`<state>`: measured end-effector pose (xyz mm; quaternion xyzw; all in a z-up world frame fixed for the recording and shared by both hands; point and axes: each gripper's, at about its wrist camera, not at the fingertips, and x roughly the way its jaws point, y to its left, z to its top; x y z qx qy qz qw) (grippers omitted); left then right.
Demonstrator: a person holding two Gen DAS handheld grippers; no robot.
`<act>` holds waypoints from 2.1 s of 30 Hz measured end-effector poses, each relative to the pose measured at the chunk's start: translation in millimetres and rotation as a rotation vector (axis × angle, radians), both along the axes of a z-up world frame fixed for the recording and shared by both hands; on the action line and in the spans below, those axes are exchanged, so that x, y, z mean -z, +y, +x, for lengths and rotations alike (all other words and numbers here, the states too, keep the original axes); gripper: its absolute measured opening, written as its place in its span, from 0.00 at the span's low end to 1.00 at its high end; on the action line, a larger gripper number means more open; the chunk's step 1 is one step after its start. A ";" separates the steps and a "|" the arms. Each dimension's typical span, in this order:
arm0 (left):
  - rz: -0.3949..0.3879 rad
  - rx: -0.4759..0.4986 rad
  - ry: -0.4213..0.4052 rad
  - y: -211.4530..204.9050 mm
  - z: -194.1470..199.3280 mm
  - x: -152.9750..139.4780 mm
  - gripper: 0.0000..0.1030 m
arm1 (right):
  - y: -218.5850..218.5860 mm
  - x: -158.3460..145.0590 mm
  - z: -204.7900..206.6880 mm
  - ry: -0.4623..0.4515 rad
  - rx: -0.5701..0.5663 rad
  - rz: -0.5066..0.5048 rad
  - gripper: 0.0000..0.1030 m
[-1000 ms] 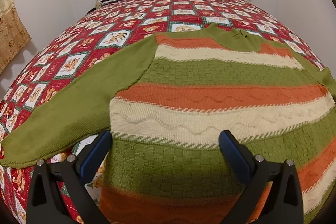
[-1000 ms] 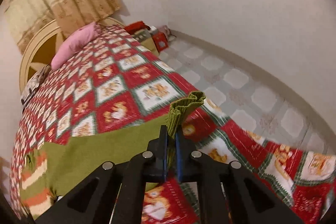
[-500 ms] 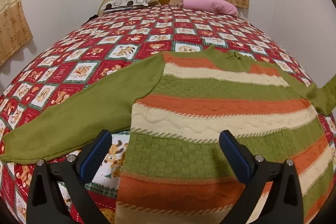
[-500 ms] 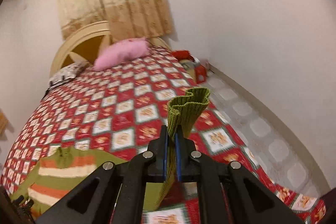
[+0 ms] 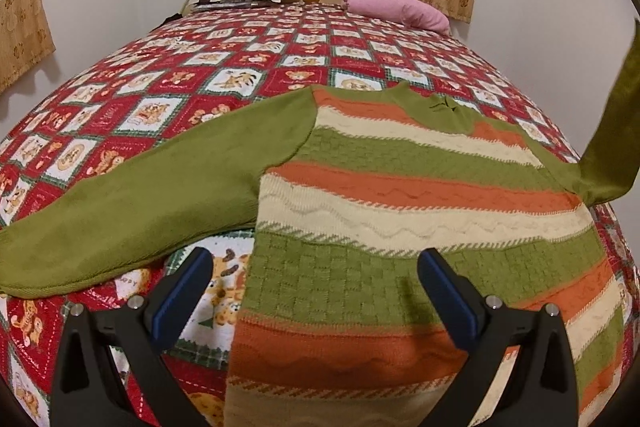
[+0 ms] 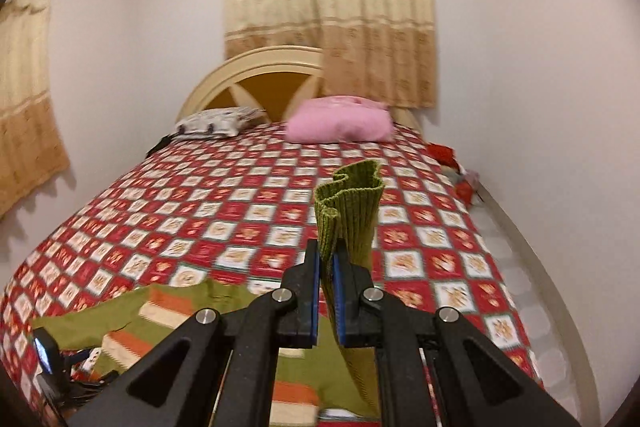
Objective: Fold small clothes
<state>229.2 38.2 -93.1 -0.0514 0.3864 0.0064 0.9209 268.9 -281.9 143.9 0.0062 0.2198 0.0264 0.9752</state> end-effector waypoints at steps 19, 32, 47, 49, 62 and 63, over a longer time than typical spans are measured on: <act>-0.045 -0.027 0.000 7.5 -0.9 8.2 1.00 | 252.5 235.4 88.4 0.354 -0.332 0.036 0.06; -0.049 -0.010 -0.015 10.7 2.8 -14.0 1.00 | 157.8 210.1 29.4 0.301 -0.263 -0.006 0.58; -0.126 0.176 0.104 -66.7 90.7 -9.7 0.66 | 102.0 256.3 1.1 0.354 -0.137 -0.039 0.58; -0.146 0.170 0.155 -71.4 102.4 4.6 0.62 | 99.9 257.7 -2.1 0.347 -0.127 -0.026 0.59; -0.244 0.181 0.026 -42.4 73.1 -18.9 0.10 | 88.2 263.7 -6.8 0.349 -0.105 0.020 0.66; -0.241 0.174 0.020 -38.5 74.5 -18.8 0.10 | 84.4 260.7 -8.7 0.340 -0.097 0.037 0.66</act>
